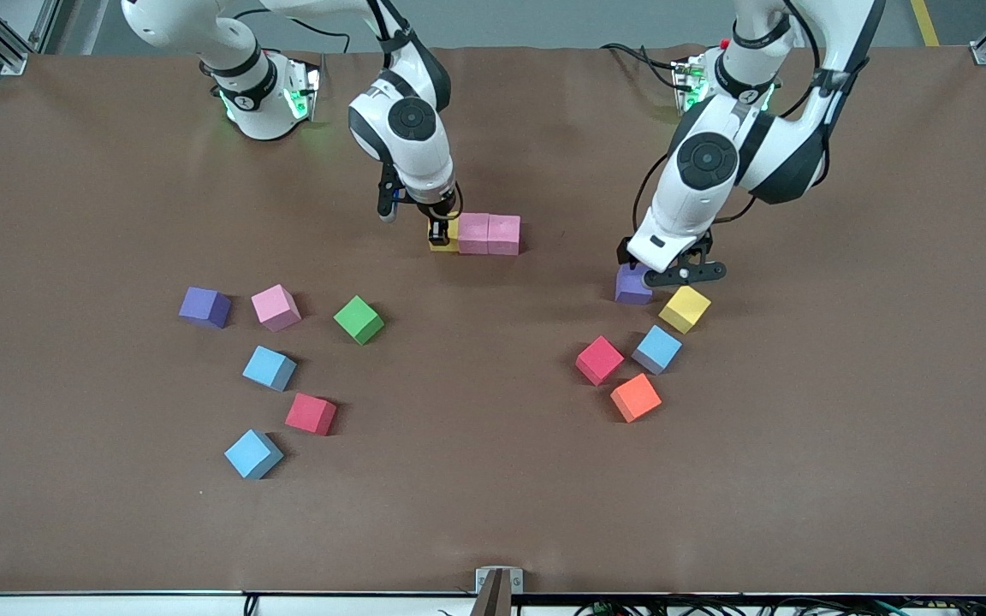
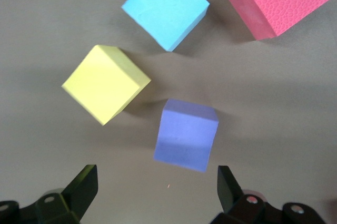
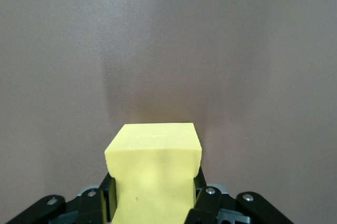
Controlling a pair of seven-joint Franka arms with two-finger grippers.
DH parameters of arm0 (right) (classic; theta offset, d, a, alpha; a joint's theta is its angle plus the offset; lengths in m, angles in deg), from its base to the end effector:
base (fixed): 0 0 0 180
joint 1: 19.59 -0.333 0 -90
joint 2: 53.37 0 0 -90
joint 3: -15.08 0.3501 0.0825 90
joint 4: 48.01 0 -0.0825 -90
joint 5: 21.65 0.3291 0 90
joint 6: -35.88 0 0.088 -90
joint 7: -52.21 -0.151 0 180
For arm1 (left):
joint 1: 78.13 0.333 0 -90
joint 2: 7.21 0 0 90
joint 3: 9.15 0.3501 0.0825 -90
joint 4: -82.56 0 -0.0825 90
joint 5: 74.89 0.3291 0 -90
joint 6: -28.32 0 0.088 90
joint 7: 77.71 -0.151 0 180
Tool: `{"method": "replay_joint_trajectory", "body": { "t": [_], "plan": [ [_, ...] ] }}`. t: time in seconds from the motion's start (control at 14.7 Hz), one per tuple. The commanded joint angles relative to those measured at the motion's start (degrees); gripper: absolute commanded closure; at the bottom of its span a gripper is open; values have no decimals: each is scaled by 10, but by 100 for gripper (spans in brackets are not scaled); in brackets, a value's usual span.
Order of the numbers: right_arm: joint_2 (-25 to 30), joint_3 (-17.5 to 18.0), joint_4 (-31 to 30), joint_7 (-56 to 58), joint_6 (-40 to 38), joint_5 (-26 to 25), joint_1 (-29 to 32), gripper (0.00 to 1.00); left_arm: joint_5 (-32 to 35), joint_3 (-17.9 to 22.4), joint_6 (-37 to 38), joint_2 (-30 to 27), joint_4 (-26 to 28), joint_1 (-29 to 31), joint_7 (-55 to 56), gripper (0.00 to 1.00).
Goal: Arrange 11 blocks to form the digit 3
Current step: 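Move the left gripper to the purple cube and grasp it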
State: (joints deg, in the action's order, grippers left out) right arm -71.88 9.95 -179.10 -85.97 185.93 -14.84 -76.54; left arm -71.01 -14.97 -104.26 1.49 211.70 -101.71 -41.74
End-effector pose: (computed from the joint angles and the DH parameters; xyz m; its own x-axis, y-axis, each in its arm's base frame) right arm 0.3193 0.4058 0.2470 -0.0347 -0.9990 -0.0279 -0.9993 0.0342 0.0179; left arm 0.4292 -0.2374 0.3200 0.9960 0.0691 -0.0561 0.0646 -0.9949 -0.0780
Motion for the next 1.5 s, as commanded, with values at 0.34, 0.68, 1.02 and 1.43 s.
{"method": "replay_joint_trajectory", "body": {
  "t": [0.34, 0.68, 1.02, 1.43],
  "plan": [
    [-30, -1, 10, 12, 6, 5, 10, 100, 3, -4, -92, 66, -6, 4, -36, 0],
    [-31, -1, 11, -11, 9, 7, 13, 100, 3, -4, -92, 80, -5, 2, -39, 0],
    [-31, -1, 12, -12, 13, 7, 10, 100, 4, -4, -101, 93, -5, -1, -46, 0],
    [-31, -1, 15, -14, 13, 8, 8, 100, 4, -5, -126, 99, -1, -1, -70, 1]
  ]
}}
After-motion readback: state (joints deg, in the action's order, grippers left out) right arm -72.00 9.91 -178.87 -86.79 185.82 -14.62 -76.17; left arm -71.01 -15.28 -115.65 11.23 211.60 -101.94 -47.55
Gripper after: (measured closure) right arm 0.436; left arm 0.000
